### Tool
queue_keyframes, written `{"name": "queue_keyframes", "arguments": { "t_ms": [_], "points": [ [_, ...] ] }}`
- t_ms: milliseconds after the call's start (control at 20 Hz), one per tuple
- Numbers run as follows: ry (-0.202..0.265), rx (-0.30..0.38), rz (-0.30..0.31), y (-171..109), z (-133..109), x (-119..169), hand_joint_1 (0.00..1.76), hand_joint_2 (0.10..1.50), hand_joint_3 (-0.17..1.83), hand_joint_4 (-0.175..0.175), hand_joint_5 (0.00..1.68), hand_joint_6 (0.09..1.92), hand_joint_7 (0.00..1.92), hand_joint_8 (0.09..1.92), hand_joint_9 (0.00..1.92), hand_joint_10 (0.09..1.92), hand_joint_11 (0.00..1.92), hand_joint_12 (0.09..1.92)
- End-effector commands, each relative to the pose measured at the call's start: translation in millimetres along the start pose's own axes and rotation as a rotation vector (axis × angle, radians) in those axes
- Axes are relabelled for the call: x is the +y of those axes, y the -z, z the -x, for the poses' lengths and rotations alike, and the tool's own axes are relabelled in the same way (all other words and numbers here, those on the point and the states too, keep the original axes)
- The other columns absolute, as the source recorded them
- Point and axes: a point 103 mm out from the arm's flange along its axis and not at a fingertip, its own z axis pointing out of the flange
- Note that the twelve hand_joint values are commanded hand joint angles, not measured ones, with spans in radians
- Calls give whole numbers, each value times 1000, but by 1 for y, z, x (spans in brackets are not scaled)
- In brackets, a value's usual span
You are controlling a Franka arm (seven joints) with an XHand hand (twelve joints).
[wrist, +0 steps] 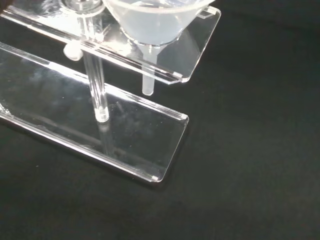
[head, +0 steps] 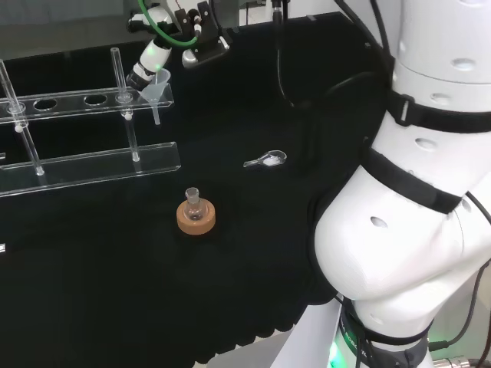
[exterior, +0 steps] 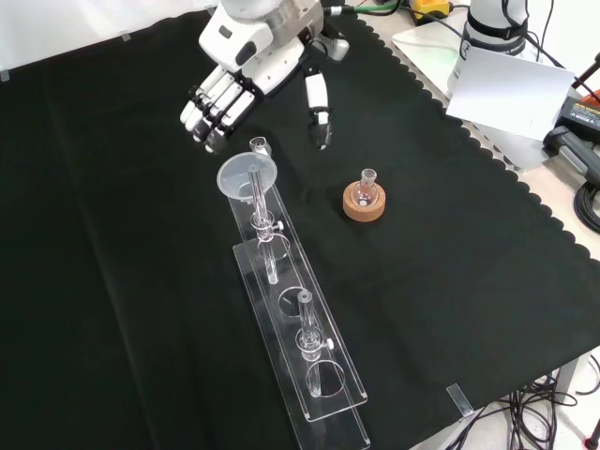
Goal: Pick up the funnel from the transparent funnel stand.
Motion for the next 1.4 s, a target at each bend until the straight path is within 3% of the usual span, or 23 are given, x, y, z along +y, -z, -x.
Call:
{"name": "queue_keyframes", "arguments": {
  "t_ms": [50,700,900,1400],
  "points": [
    [-15,-36,-3,-1,9,15,585,621,27,29,0,87,0,87,0,87,24,87],
    [9,-28,-83,-21,0,31,591,625,26,19,0,87,0,87,0,87,42,87],
    [9,-10,-118,-28,0,38,592,636,6,15,0,87,0,87,0,87,3,280],
    [13,-21,-163,-36,-2,50,601,649,6,-9,0,87,11,87,21,87,0,555]
  ]
}}
